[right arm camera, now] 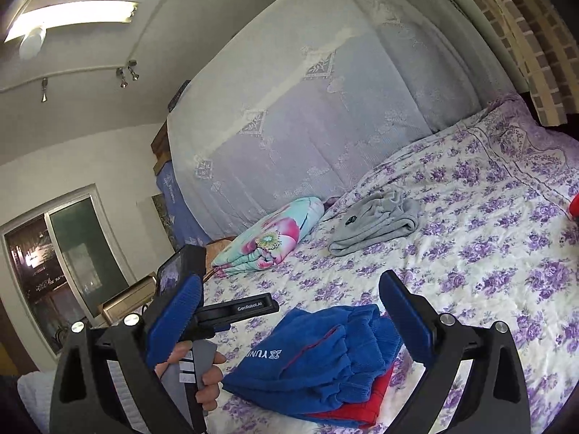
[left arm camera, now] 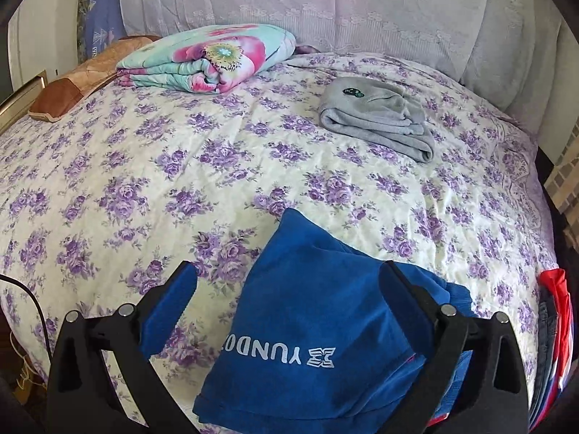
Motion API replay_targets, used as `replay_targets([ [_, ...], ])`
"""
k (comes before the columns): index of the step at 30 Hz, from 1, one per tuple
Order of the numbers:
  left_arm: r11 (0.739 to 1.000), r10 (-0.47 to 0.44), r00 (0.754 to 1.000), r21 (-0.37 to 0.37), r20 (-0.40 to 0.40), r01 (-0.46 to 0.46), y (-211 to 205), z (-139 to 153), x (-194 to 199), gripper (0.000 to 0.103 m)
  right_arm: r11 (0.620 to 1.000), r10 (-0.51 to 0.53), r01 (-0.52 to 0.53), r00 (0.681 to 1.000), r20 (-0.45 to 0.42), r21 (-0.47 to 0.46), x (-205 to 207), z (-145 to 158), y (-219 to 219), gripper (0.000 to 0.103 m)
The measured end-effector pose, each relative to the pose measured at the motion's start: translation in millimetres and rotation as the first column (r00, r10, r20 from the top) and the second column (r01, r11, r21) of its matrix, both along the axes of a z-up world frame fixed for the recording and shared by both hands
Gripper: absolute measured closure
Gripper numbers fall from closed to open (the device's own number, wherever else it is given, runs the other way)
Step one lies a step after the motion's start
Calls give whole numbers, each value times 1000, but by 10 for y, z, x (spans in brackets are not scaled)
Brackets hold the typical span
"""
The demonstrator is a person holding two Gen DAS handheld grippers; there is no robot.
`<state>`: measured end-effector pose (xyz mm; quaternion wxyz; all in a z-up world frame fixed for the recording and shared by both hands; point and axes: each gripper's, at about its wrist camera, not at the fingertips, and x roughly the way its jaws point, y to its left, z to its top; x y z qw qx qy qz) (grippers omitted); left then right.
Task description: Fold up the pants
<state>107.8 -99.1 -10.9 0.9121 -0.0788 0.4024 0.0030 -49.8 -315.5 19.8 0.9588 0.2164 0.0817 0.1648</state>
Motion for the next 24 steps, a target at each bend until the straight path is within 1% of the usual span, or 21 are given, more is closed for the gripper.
replay_targets([
  [2, 1000, -7, 1000, 6, 5, 7, -50, 20, 13, 5, 1000, 15, -16, 1000, -19, -18, 42, -15, 50, 4],
  [5, 998, -32, 999, 48, 18, 31, -153, 13, 17, 5, 998, 50, -51, 998, -27, -40, 75, -32, 124, 4],
  [7, 996, -46, 999, 78, 16, 45, -206, -14, 17, 5, 998, 42, -43, 999, -24, -48, 78, -40, 132, 4],
  [9, 994, -59, 998, 93, 13, 58, -237, -36, 17, 5, 999, 32, -33, 999, -35, -36, 102, -59, 97, 4],
  [14, 992, -93, 996, 84, 19, 91, -234, -14, -6, 5, 1000, 10, -9, 997, -76, 11, 203, -147, -18, 4],
  [16, 991, -109, 993, 80, 42, 105, -212, 21, -43, 5, 1000, -6, 5, 995, -95, -6, 259, -188, -21, 4],
  [19, 986, -152, 987, 74, 59, 147, -145, 51, -112, 5, 999, -34, 28, 989, -146, -43, 389, -278, -20, 4],
  [24, 976, -215, 974, 39, 76, 212, 124, -5, -252, 5, 998, -55, 43, 967, -249, -56, 583, -455, -63, 4],
])
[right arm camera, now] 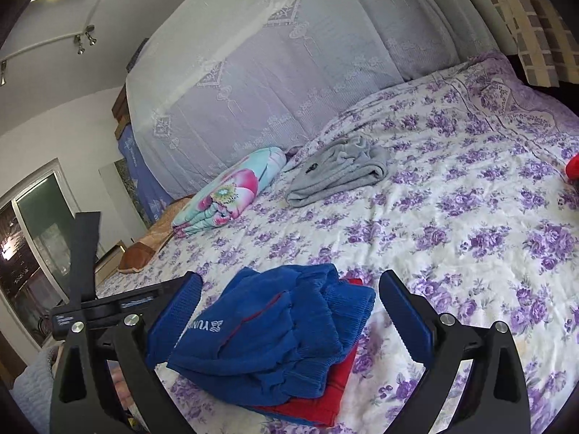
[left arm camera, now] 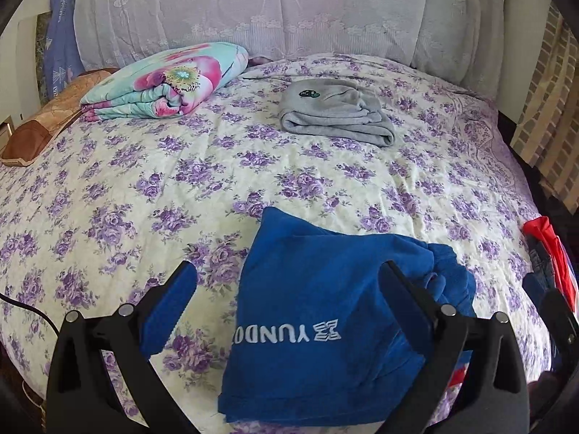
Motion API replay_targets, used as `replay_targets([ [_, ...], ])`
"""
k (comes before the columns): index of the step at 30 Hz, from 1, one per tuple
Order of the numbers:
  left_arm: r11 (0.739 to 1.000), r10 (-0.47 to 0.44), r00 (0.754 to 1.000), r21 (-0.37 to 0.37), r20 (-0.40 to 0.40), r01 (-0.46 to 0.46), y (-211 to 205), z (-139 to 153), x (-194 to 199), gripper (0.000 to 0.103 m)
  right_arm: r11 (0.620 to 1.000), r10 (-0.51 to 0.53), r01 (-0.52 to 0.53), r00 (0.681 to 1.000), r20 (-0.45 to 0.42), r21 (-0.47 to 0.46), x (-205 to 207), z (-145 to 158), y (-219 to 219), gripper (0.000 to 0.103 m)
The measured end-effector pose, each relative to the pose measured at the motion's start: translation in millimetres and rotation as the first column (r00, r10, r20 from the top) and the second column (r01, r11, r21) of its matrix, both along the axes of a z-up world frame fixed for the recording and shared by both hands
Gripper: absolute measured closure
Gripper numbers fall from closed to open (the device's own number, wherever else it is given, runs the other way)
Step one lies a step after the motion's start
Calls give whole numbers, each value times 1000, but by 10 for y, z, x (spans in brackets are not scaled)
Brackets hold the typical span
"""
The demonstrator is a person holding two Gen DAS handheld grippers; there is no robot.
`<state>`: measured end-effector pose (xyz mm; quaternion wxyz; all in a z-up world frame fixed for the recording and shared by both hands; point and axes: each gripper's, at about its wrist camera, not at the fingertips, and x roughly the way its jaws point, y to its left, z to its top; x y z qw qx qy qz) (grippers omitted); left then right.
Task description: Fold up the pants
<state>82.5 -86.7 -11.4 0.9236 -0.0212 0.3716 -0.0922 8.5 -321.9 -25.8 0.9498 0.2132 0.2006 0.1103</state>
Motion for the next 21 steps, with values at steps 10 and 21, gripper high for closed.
replay_targets([
  [10, 990, -122, 991, -80, -63, 117, 500, -330, 58, 5, 998, -8, -11, 959, -283, -67, 309, -404, 29, 4],
  [21, 982, -180, 980, -65, -79, 175, 336, -593, 261, 4, 989, -49, -7, 925, -376, -146, 604, -561, 282, 4],
])
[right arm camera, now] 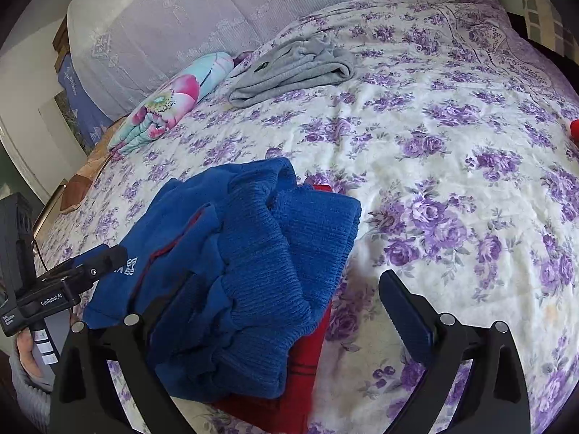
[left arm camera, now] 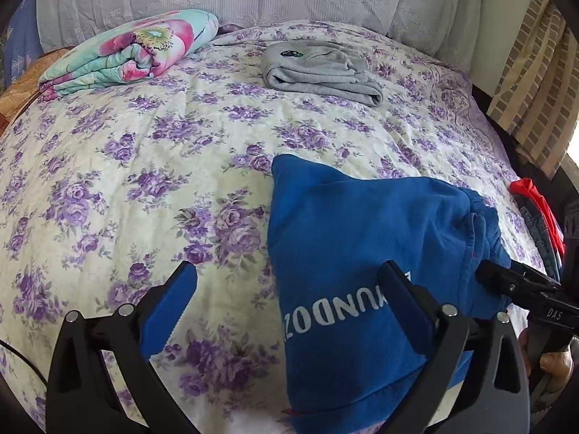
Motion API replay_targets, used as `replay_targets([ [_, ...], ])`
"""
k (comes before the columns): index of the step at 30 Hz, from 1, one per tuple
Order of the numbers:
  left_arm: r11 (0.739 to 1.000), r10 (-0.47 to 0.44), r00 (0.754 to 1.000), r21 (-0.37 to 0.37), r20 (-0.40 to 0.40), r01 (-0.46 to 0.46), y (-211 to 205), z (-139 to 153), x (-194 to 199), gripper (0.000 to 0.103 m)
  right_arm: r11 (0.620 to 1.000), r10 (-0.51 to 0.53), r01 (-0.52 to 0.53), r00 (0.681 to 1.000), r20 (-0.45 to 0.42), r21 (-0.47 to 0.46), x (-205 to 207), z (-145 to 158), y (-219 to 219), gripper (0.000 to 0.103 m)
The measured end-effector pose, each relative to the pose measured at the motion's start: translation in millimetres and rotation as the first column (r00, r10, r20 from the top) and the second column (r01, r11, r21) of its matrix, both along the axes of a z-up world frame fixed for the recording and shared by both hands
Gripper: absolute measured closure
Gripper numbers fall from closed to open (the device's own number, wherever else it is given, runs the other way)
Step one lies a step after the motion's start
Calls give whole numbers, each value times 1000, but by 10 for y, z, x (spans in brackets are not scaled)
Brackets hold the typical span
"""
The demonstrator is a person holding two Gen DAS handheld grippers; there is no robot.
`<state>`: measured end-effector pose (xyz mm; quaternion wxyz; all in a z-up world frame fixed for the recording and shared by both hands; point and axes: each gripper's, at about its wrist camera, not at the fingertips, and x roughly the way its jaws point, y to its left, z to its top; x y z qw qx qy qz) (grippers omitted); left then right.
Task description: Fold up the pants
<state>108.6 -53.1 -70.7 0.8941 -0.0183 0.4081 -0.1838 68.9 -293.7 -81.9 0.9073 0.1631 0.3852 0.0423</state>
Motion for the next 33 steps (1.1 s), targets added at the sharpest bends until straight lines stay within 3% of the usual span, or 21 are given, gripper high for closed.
replay_targets([
  [8, 996, -70, 994, -60, -82, 65, -178, -156, 74, 4, 997, 28, -28, 1000, -1, 67, 115, -125, -35, 4],
  [12, 996, -78, 994, -45, -70, 75, -209, -182, 47, 4, 996, 36, -35, 999, -3, 77, 133, -144, -47, 3],
  [33, 988, -90, 994, -128, -63, 81, -78, -275, 28, 4, 992, 66, -66, 998, 7, 110, 81, -158, -83, 4],
])
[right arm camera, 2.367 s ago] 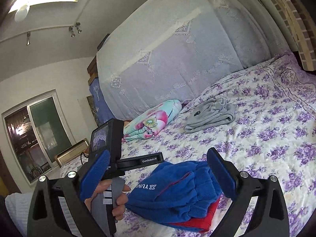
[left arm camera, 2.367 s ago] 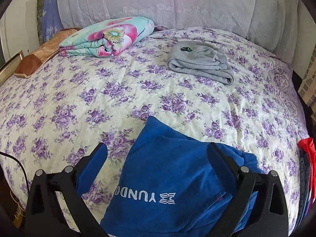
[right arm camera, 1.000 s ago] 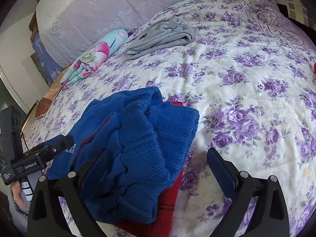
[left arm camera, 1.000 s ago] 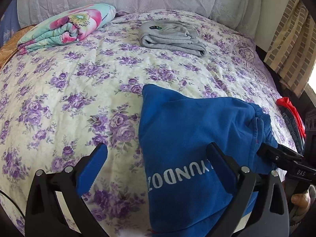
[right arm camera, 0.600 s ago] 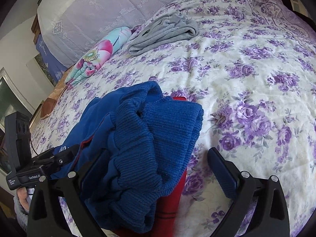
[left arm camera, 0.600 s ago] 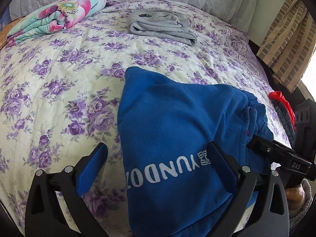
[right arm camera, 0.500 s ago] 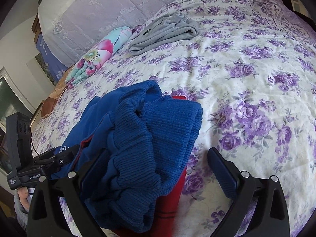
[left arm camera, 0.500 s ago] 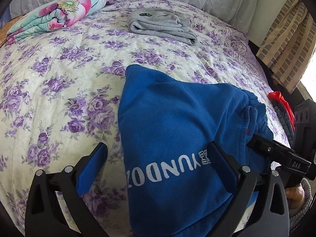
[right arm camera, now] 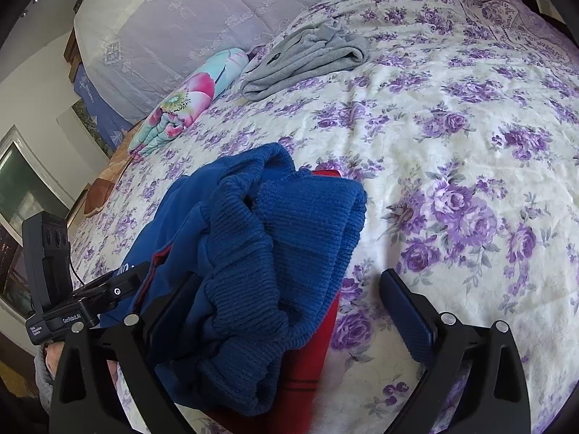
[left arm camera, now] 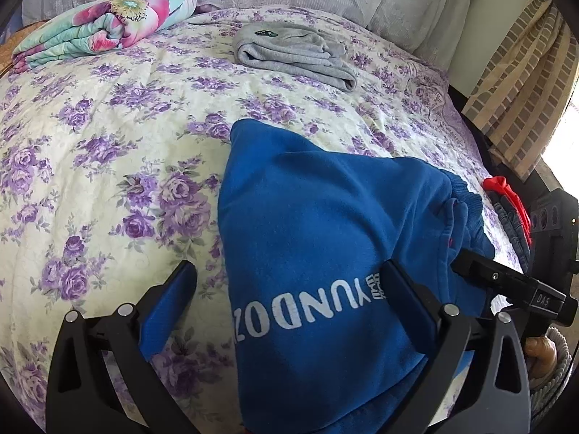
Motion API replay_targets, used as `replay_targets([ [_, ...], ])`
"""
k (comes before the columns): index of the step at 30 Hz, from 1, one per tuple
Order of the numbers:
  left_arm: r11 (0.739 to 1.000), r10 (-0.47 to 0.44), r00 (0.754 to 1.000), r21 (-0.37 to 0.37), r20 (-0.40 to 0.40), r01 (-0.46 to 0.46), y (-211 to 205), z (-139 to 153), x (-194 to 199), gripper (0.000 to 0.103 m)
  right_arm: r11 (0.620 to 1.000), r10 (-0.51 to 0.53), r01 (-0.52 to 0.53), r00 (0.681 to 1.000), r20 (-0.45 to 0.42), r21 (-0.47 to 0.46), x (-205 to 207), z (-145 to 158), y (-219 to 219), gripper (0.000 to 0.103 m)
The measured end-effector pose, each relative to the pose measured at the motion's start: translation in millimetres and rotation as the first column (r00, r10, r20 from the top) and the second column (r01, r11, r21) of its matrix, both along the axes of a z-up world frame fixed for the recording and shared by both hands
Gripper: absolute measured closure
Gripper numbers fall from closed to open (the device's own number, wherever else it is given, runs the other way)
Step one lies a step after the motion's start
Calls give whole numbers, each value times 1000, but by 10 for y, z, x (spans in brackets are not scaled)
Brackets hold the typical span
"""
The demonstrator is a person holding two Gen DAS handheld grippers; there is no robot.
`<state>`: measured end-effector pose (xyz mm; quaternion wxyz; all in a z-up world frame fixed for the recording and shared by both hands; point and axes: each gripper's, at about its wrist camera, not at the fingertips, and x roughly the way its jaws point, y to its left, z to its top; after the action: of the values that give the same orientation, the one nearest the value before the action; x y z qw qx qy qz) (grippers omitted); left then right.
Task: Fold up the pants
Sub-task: 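Grasp the folded blue pants with both grippers and lift them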
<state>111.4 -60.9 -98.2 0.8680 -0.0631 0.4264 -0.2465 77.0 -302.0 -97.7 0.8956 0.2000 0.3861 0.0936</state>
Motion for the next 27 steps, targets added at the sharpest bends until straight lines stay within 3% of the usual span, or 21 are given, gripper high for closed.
replay_targets([
  [20, 1000, -20, 1000, 15, 2, 20, -24, 20, -18, 4, 1000, 10, -10, 1000, -13, -19, 28, 2, 71, 3],
  [21, 999, -45, 999, 6, 1, 45, -34, 33, -29, 15, 999, 30, -30, 999, -9, -12, 27, 5, 109, 7],
  [22, 996, -87, 996, -25, 2, 87, -49, 62, -56, 32, 998, 60, -60, 998, -1, -3, 15, 12, 166, 26],
  [23, 996, -91, 996, -23, 11, 92, -59, 92, -82, 34, 998, 59, -59, 998, 7, -31, -7, 33, 222, 27],
  [27, 994, -108, 993, -24, 53, 109, -79, 203, -106, 57, 995, 89, -86, 994, 59, -53, -54, 176, 255, 58],
])
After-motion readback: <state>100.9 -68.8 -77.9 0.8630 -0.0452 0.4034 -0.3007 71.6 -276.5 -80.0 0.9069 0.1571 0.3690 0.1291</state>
